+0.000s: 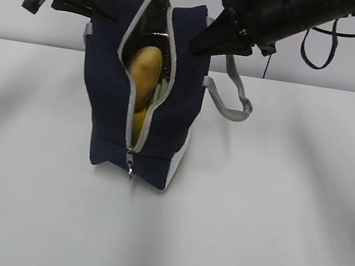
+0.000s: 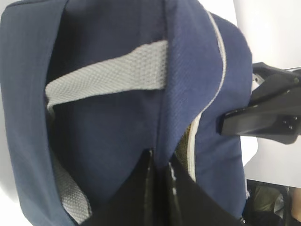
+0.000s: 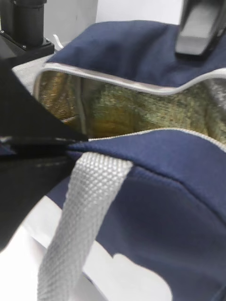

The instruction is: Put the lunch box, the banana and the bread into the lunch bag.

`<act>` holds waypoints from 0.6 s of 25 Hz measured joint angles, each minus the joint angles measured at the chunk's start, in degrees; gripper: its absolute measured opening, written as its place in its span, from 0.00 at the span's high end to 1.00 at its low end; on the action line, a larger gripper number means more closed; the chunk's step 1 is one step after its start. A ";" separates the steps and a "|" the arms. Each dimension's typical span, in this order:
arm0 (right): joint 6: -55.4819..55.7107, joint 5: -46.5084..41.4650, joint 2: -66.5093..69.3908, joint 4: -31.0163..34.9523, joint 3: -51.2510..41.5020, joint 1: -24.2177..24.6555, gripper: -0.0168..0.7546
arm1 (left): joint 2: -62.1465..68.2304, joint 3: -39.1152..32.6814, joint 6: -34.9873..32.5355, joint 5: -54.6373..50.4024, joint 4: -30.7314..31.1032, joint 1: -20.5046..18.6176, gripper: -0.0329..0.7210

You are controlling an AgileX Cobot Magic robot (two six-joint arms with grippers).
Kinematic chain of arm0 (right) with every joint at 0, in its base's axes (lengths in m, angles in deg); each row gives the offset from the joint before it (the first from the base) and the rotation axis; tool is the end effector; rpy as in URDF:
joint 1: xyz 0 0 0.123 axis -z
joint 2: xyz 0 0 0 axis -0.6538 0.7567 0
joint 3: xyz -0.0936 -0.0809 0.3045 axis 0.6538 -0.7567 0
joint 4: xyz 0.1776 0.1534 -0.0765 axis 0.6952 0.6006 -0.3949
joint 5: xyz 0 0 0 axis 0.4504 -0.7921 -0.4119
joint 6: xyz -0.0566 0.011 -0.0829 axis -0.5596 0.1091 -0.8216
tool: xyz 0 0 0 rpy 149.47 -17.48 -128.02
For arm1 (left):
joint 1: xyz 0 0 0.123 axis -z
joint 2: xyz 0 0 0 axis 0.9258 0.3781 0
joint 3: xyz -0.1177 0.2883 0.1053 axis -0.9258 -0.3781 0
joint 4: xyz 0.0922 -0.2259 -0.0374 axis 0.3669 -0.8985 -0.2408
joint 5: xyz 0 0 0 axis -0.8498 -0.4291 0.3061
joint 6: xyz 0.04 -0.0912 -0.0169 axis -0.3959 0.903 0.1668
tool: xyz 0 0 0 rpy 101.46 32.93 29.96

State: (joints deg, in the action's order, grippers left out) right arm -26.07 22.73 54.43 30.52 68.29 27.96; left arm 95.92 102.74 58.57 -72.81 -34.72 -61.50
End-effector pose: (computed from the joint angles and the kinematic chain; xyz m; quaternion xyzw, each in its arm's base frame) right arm 0.4234 0.1770 0.3265 -0.2549 0.8446 0.4263 0.1999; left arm 0.4030 -0.1199 0.3532 0.0626 0.8920 -0.4216 0.1504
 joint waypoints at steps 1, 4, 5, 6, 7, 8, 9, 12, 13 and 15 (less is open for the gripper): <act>0.23 -0.14 -0.15 -0.29 0.00 0.63 0.97 | 0.10 0.00 0.00 0.78 -0.63 0.68 0.98; 0.49 -0.36 -0.25 -1.70 0.00 1.96 0.97 | 0.33 0.00 0.00 2.52 -3.43 2.22 0.98; 0.59 -0.36 -0.25 -2.44 0.00 2.05 0.97 | 0.64 0.00 0.00 2.93 -4.20 2.49 0.98; 0.58 -0.36 -0.25 -2.72 0.00 2.05 0.97 | 1.12 0.00 0.00 3.38 -4.73 2.98 0.98; 0.58 -0.36 -0.25 -3.09 0.00 2.05 0.97 | 1.50 0.00 0.00 3.77 -5.03 3.35 0.98; 0.58 -0.12 -0.25 -3.45 0.00 2.05 0.97 | 1.85 0.00 0.00 4.02 -5.16 3.58 0.98; 0.58 0.14 -0.25 -3.66 0.00 2.05 0.97 | 2.29 0.00 0.00 4.15 -5.16 3.71 0.98; 0.58 0.29 -0.25 -3.89 0.25 2.05 0.97 | 3.27 0.00 0.00 4.66 -5.47 4.12 0.98; 0.58 0.29 -0.25 -4.00 0.65 2.05 0.97 | 3.71 0.00 0.00 4.83 -5.96 4.19 0.98; 0.58 0.52 -0.25 -4.11 1.33 2.05 0.97 | 4.42 0.00 0.00 5.02 -6.34 4.19 0.98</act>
State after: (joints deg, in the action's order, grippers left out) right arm -25.49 23.25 54.18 26.41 69.62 30.01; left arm 100.34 102.74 58.57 -67.79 -41.06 -57.31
